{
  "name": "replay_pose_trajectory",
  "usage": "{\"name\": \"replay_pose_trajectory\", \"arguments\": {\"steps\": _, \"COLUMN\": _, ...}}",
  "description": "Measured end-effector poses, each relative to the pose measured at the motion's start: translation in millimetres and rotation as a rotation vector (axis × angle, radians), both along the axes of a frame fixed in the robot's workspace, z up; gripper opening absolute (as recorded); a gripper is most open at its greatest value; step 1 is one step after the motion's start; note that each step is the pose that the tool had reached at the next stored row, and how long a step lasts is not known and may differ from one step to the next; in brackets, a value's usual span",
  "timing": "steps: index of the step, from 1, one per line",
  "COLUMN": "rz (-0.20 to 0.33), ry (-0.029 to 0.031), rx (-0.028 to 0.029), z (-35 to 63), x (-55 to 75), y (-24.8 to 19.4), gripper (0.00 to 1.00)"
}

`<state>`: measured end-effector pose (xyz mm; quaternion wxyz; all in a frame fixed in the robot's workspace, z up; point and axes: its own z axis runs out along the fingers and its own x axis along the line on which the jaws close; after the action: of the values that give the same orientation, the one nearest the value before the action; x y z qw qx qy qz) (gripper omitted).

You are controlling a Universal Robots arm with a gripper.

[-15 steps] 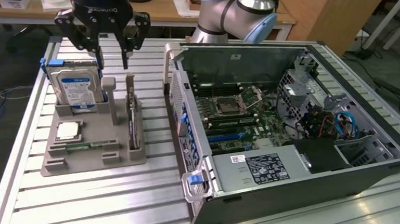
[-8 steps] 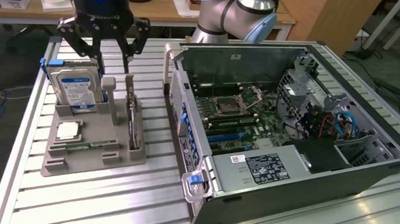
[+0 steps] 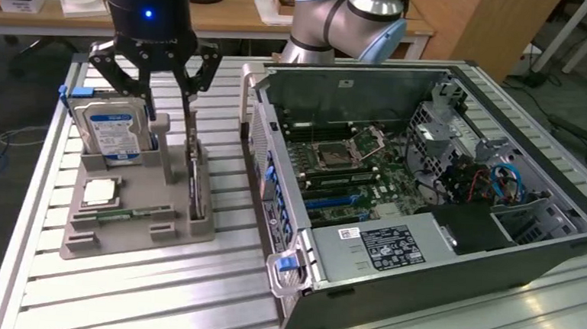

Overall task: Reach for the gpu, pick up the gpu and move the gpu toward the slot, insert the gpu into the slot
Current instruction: 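Pick up the gpu and move the gpu toward the slot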

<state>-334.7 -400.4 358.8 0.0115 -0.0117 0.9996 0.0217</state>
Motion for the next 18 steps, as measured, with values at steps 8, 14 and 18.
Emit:
{"name": "replay_pose_trajectory", "arguments": {"steps": 8, "rz": 0.0, "ry": 0.0014, "rx": -0.0077, "z": -11.0, "x": 1.1, "y": -4.0, "gripper": 0.48}}
{"name": "replay_pose_trajectory", "arguments": {"steps": 14, "rz": -0.002, "ry": 0.001, "rx": -0.0076, "z": -19.8, "x": 10.5, "y": -6.5, "gripper": 0.48}}
{"name": "replay_pose_trajectory", "arguments": {"steps": 18, "rz": -0.017, "ry": 0.0005, "rx": -0.0077, "z": -27.0, "x": 10.5, "y": -8.4, "gripper": 0.48}}
